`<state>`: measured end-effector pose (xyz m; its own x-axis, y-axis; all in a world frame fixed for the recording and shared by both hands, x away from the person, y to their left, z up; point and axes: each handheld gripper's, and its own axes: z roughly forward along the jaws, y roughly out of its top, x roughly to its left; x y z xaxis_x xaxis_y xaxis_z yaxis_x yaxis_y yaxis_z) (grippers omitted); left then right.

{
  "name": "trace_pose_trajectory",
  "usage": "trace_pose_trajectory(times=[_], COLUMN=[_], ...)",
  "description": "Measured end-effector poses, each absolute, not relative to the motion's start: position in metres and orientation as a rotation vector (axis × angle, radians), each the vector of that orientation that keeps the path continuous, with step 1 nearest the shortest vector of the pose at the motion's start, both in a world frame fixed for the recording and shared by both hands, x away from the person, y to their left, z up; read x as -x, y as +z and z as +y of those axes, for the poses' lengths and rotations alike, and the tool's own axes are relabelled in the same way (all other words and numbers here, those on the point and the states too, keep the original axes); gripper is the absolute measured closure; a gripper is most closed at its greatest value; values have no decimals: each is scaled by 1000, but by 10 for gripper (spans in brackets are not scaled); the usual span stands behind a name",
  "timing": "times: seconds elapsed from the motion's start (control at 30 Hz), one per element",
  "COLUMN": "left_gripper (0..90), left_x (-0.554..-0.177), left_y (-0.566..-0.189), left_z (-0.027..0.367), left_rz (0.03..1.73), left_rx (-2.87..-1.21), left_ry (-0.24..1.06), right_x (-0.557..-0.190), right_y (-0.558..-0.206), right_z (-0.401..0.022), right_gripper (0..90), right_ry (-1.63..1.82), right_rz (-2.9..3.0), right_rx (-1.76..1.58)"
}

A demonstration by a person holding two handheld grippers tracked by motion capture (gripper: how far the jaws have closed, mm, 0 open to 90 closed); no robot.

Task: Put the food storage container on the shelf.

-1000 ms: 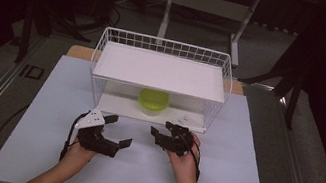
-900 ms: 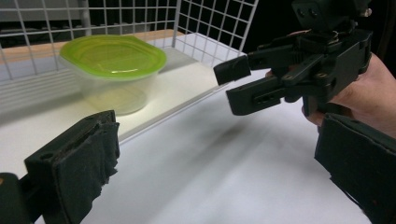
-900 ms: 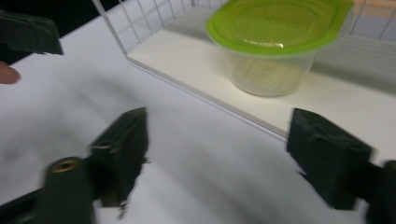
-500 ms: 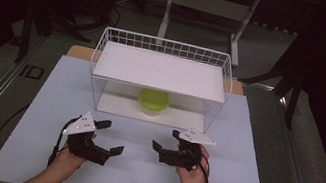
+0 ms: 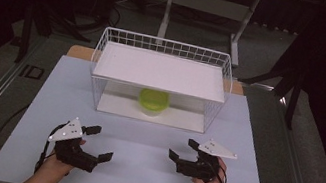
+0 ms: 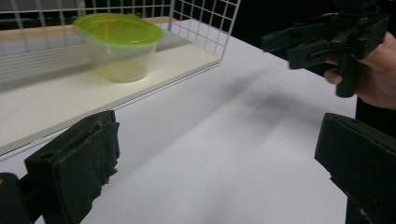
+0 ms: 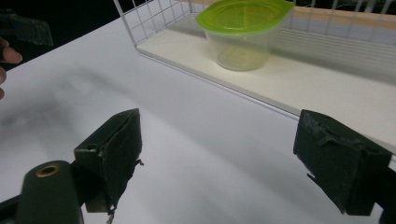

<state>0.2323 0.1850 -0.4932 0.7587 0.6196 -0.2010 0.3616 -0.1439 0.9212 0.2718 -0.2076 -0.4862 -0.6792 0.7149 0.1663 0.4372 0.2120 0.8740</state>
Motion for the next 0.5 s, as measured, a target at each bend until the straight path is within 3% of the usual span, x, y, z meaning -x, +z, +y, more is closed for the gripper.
trace_pose_trajectory(times=[0.5], left_gripper=[8], left_x=[-221], left_y=[-494], left_z=[211], left_rz=[817], left_rx=[-1763], left_ry=[300], right_x=[-253], right_y=[-482], right_z=[-241], right_gripper=[151], right_ry=[1421], right_rz=[2193], right_rx=[-1083])
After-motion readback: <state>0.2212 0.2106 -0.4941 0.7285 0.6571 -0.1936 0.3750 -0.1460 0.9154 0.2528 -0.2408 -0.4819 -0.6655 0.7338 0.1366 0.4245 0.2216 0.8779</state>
